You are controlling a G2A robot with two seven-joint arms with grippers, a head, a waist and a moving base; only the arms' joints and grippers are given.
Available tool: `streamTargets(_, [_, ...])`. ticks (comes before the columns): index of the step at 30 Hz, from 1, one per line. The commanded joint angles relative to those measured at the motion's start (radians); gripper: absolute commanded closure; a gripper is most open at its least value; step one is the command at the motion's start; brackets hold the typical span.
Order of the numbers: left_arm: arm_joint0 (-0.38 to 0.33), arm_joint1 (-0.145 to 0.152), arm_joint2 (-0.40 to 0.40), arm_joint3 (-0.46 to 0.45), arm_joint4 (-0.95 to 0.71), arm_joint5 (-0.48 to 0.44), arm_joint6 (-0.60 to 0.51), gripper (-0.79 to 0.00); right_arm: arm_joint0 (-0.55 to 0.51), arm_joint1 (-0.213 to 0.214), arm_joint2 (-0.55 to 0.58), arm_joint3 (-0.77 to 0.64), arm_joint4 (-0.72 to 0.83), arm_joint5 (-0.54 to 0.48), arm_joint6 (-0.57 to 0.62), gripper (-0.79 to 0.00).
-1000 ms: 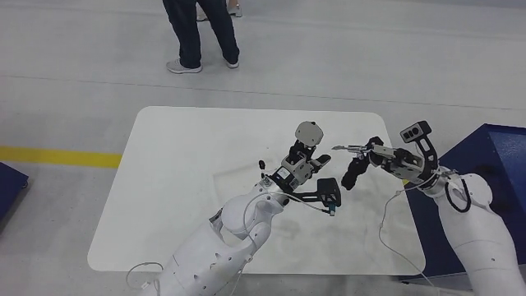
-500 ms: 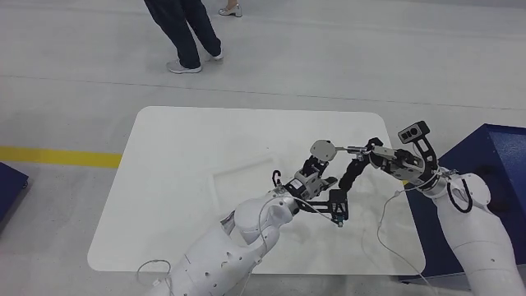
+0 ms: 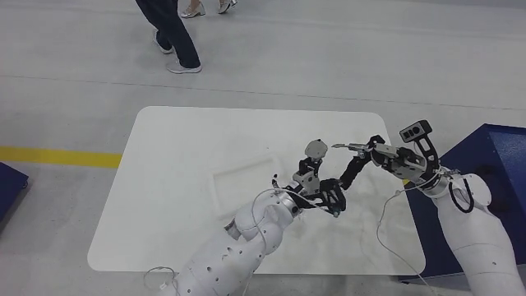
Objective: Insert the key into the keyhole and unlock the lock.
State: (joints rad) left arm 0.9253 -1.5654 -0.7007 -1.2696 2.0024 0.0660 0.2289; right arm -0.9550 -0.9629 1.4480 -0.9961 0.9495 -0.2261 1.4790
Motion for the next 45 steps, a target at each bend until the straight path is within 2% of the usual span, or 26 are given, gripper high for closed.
streamTargets(1, [0.010, -0.002, -0.021, -0.001, -0.118, -0.049, 0.043, -0.785, -0.001, 0.000, 0.004, -0.003, 0.003, 0.006, 0.000, 0.000])
streamTargets(5, [0.013, -0.010, -0.024, -0.002, -0.223, -0.146, 0.044, -0.785, -0.004, -0.001, 0.008, -0.008, 0.012, 0.019, -0.004, 0.000])
streamTargets(12, [0.001, -0.041, -0.016, 0.038, -0.469, -0.283, -0.086, -0.785, -0.017, -0.001, 0.020, -0.024, 0.018, 0.025, 0.000, 0.000])
streamTargets(18, [-0.042, -0.075, 0.027, 0.122, -0.538, -0.299, -0.139, -0.785, -0.032, 0.000, 0.030, -0.045, 0.020, 0.026, 0.008, 0.000])
streamTargets(25, [-0.100, -0.122, 0.061, 0.224, -0.613, -0.270, -0.099, -0.776, -0.052, 0.000, 0.038, -0.068, 0.019, 0.023, 0.015, 0.000])
streamTargets(27, [-0.116, -0.133, 0.067, 0.251, -0.623, -0.271, -0.092, -0.656, -0.056, 0.000, 0.040, -0.073, 0.019, 0.023, 0.016, 0.000])
streamTargets(29, [-0.128, -0.143, 0.072, 0.274, -0.630, -0.263, -0.083, -0.594, -0.060, 0.000, 0.042, -0.077, 0.020, 0.024, 0.018, 0.000])
streamTargets(30, [-0.134, -0.147, 0.074, 0.284, -0.632, -0.261, -0.078, -0.523, -0.061, 0.000, 0.043, -0.079, 0.019, 0.024, 0.017, 0.000])
streamTargets(31, [-0.139, -0.151, 0.077, 0.294, -0.632, -0.260, -0.074, -0.400, -0.062, 0.000, 0.044, -0.080, 0.019, 0.025, 0.017, 0.000])
streamTargets(34, [-0.151, -0.162, 0.082, 0.320, -0.632, -0.254, -0.066, -0.332, -0.066, -0.001, 0.045, -0.085, 0.018, 0.026, 0.018, 0.000])
streamTargets(37, [-0.160, -0.171, 0.087, 0.340, -0.622, -0.239, -0.061, -0.206, -0.069, -0.001, 0.046, -0.086, 0.019, 0.026, 0.016, 0.000])
streamTargets(39, [-0.164, -0.176, 0.085, 0.350, -0.623, -0.234, -0.052, -0.040, -0.070, -0.002, 0.047, -0.088, 0.017, 0.027, 0.014, 0.000])
streamTargets(40, [-0.165, -0.178, 0.085, 0.355, -0.620, -0.229, -0.048, 0.000, -0.070, -0.002, 0.047, -0.088, 0.016, 0.027, 0.013, 0.000])
streamTargets(45, [-0.163, -0.182, 0.077, 0.350, -0.586, -0.185, -0.007, 0.000, -0.061, -0.003, 0.052, -0.073, 0.010, 0.017, -0.015, 0.000])
